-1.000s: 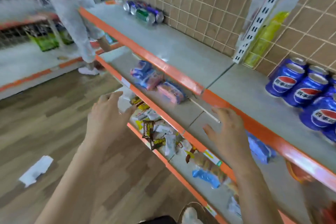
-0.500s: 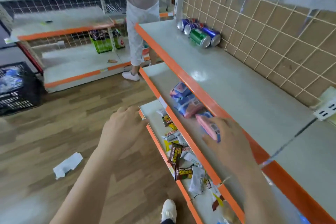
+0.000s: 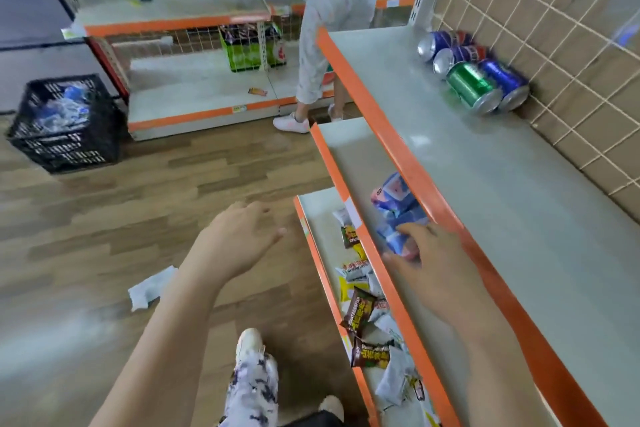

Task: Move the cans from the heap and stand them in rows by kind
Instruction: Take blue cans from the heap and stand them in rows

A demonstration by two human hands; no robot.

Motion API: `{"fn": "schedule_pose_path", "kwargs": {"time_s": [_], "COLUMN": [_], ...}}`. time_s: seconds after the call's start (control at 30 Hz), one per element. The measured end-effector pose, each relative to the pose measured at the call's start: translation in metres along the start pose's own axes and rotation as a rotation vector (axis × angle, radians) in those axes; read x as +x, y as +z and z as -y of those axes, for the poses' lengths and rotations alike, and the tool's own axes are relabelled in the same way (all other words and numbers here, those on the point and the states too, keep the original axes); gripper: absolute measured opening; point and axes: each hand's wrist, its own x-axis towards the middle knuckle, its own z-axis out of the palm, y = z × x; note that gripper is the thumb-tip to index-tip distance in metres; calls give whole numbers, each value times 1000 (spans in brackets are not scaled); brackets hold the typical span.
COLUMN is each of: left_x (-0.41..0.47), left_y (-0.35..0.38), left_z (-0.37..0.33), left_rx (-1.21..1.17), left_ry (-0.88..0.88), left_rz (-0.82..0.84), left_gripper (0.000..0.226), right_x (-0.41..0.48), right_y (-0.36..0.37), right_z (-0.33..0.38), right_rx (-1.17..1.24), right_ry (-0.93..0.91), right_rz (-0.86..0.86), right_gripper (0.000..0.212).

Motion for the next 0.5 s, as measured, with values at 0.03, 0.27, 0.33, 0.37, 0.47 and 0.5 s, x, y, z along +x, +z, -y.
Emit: {"fn": "schedule_pose_path", "kwargs": {"time_s": [0.03, 0.27, 0.33, 0.37, 0.47, 0.5], "left_x": [13, 117, 144, 158, 192, 201], "left_y": [-5, -55, -67, -72, -86, -90], "left_z": [7, 35, 37, 38, 43, 44], "left_rx": [11, 76, 76, 81, 93, 90], "left_ry": [-2, 90, 137, 160, 193, 200], "left_rz": [8, 54, 47, 49, 73, 73], "left_gripper": [54, 53, 52, 52, 55, 55], "right_x": [12, 98, 123, 135, 162, 168], "right_y": [2, 12, 13, 14, 18, 18], "right_z": [6, 69, 88, 95, 107, 107], "right_rx": [1, -47, -72, -85, -71, -66], "right_ry": [11, 124, 129, 137, 185, 203], "right_rz": [28, 73, 79, 74, 36, 22], "right_gripper": [38, 29, 36, 40, 46, 48]}}
